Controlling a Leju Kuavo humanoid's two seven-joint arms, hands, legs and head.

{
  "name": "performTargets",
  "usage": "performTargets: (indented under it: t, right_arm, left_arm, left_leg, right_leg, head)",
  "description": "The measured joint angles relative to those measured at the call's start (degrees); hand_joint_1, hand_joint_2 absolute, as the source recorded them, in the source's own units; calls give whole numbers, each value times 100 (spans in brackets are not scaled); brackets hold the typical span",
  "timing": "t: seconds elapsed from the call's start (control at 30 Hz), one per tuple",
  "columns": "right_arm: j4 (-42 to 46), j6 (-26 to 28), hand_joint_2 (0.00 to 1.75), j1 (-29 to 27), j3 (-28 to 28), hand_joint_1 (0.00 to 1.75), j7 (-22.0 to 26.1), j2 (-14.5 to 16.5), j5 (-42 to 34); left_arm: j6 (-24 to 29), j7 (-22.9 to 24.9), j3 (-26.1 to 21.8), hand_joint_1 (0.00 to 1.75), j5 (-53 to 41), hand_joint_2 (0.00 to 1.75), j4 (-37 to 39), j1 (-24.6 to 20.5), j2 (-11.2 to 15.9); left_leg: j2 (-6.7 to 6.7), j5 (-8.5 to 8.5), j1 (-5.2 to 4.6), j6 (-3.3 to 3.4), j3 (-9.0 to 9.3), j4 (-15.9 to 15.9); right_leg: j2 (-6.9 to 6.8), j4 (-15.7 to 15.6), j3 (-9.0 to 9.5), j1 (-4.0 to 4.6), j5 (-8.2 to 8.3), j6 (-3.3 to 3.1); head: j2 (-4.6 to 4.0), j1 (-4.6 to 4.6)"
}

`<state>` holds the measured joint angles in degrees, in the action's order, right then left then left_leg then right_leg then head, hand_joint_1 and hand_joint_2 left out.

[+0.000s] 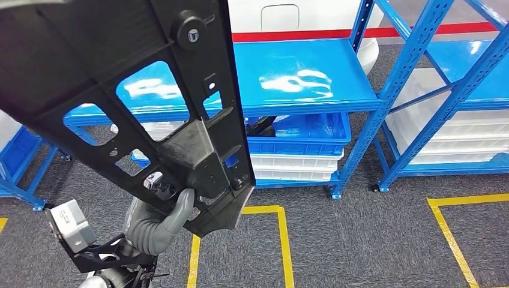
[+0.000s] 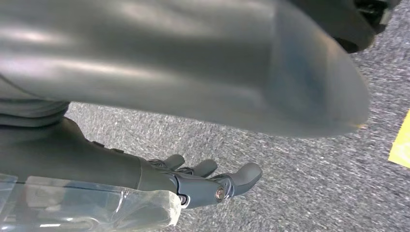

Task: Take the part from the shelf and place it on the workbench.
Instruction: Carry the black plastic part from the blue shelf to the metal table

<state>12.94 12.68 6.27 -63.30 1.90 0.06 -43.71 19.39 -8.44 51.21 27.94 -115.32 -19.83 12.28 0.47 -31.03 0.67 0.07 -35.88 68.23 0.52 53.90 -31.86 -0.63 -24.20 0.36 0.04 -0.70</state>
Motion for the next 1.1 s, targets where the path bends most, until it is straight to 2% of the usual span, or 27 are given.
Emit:
performTargets:
  t: [0.07, 0.1, 0.13, 0.23, 0.27, 0.3, 0.37, 0.4, 0.43, 0.57, 0.63, 0.7, 0.8, 0.83, 0.87, 0.9, 0.97, 1.0, 1.03, 1.07, 1.1]
  right_arm:
    - [0, -7, 0, 0, 0, 0, 2, -1, 0]
    - [0, -8, 0, 3, 0, 0, 4, -2, 0]
    - [0, -9, 0, 6, 0, 0, 7, -2, 0]
    - [0, -9, 0, 6, 0, 0, 11, -3, 0]
    - [0, -9, 0, 4, 0, 0, 11, -5, 0]
    - [0, -9, 0, 3, 0, 0, 11, -8, 0]
    - [0, -10, 0, 0, 0, 0, 11, -11, 0]
    - [0, -11, 0, -2, 0, 0, 12, -11, 0]
    - [0, -11, 0, -3, 0, 0, 13, -12, 0]
    - [0, -13, 0, -10, 0, 0, 13, -13, 0]
    - [0, -14, 0, -7, 0, 0, 15, -17, 0]
    - [0, -17, 0, 4, 0, 0, 17, -23, -1]
    - [0, -28, 0, -6, 0, 0, 17, -23, -5]
    - [0, -29, 0, -9, 0, 0, 17, -26, -7]
    - [0, -29, 0, -10, 0, 0, 17, -28, -8]
    - [0, -30, 0, -7, 0, 0, 17, -29, -7]
    - [0, -32, 0, -4, 0, 0, 17, -31, -6]
    - [0, -33, 0, -6, 0, 0, 17, -31, -5]
    - [0, -33, 0, -8, 0, 0, 17, -31, -5]
    - [0, -33, 0, -10, 0, 0, 17, -32, -6]
    - [0, -33, 0, -10, 0, 0, 17, -32, -7]
  left_arm:
    - [0, 0, 0, 175, 4, 175, 9, -8, -1]
    - [-3, -2, 0, 175, 4, 175, 9, -15, -2]
    - [-7, -3, 0, 175, 5, 175, 10, -18, -3]
    - [-14, -8, 0, 175, 10, 175, 15, -14, -5]
    - [-15, -10, 0, 175, 14, 175, 16, -16, -5]
    - [-15, -15, 0, 175, 19, 175, 16, -19, -6]
    - [-15, -22, 3, 175, 25, 175, 17, -17, -7]
    - [-15, -24, 4, 175, 25, 175, 17, -14, -7]
    - [-15, -24, 6, 175, 23, 175, 18, -11, -7]
    - [-17, -28, 8, 175, 21, 175, 21, -7, -9]
    - [-17, -38, 8, 175, 21, 175, 23, -2, -9]
    - [-19, -48, 7, 175, 21, 175, 25, -5, -12]
    - [-23, -52, 6, 175, 21, 175, 25, -11, -16]
    - [-24, -52, 5, 175, 21, 175, 25, -11, -17]
    - [-24, -52, 5, 175, 20, 175, 25, -11, -16]
    - [-24, -52, 4, 175, 20, 175, 25, -11, -16]
    - [-24, -52, 5, 175, 19, 175, 25, -2, -15]
    - [-24, -52, 6, 175, 20, 175, 26, 5, -15]
    - [-24, -52, 7, 175, 20, 175, 28, 10, -15]
    - [-24, -52, 7, 175, 21, 175, 30, 13, -15]
    - [-24, -52, 7, 175, 21, 175, 32, 11, -15]
  left_leg:
    - [-2, 326, -1, 28, 482, -853]
    - [-4, 430, -14, 55, 655, -1192]
    - [-7, 480, -30, 84, 742, -1390]
    - [-10, 538, -43, 191, 700, -1450]
    - [-6, 568, -34, 235, 685, -1459]
    - [1, 598, -23, 278, 669, -1470]
    - [15, 638, -28, 334, 625, -1471]
    - [20, 648, -34, 347, 608, -1469]
    - [22, 655, -38, 353, 596, -1468]
    - [22, 672, -46, 355, 567, -1460]
    - [17, 689, -59, 334, 533, -1427]
    - [13, 705, -81, 289, 490, -1381]
    - [12, 734, -84, 201, 431, -1363]
    - [9, 684, -76, 171, 400, -1308]
    - [5, 563, -66, 138, 331, -1151]
    - [2, 370, -52, 104, 211, -861]
    - [1, -55, -36, 52, -110, -39]
    - [1, -175, -32, 40, -229, 287]
    - [1, -182, -32, 38, -250, 400]
    - [1, -83, -32, 45, -154, 270]
    - [1, 95, -33, 60, 50, -88]
  right_leg:
    - [7, 4, -23, 11, 30, 33]
    - [9, 9, -37, 22, 47, 59]
    - [9, 13, -56, 32, 64, 87]
    - [6, 34, -113, 29, 97, 179]
    - [5, 112, -151, 22, 27, 205]
    - [4, 306, -231, 16, -124, 225]
    - [0, 999, -505, 5, -566, 255]
    - [0, 1309, -626, 4, -733, 264]
    - [0, 1503, -702, 4, -825, 271]
    - [0, 1790, -788, 3, -906, 277]
    - [0, 1075, -304, 4, -594, 261]
    - [3, 144, 218, 16, -254, 217]
    - [5, 61, 194, 28, -209, 131]
    - [1, 55, 177, 20, -185, 95]
    - [-4, 46, 159, 9, -160, 58]
    - [-8, 39, 137, -2, -137, 25]
    - [-12, 43, 89, 3, -105, -5]
    - [-13, 45, 69, 5, -91, -10]
    - [-13, 46, 53, 6, -78, -9]
    - [-11, 46, 43, 7, -66, -5]
    - [-7, 46, 38, 8, -56, 1]
  head:
    - [0, 1]
    - [1, -1]
    - [1, -1]
    - [0, -3]
    - [0, -7]
    - [0, -10]
    - [0, -18]
    - [0, -19]
    - [0, -19]
    - [0, -19]
    - [0, -19]
    - [0, -16]
    - [0, -13]
    - [0, -10]
    - [0, -4]
    - [0, 1]
    - [0, 11]
    - [0, 13]
    - [0, 14]
    - [0, 15]
    - [0, 15]
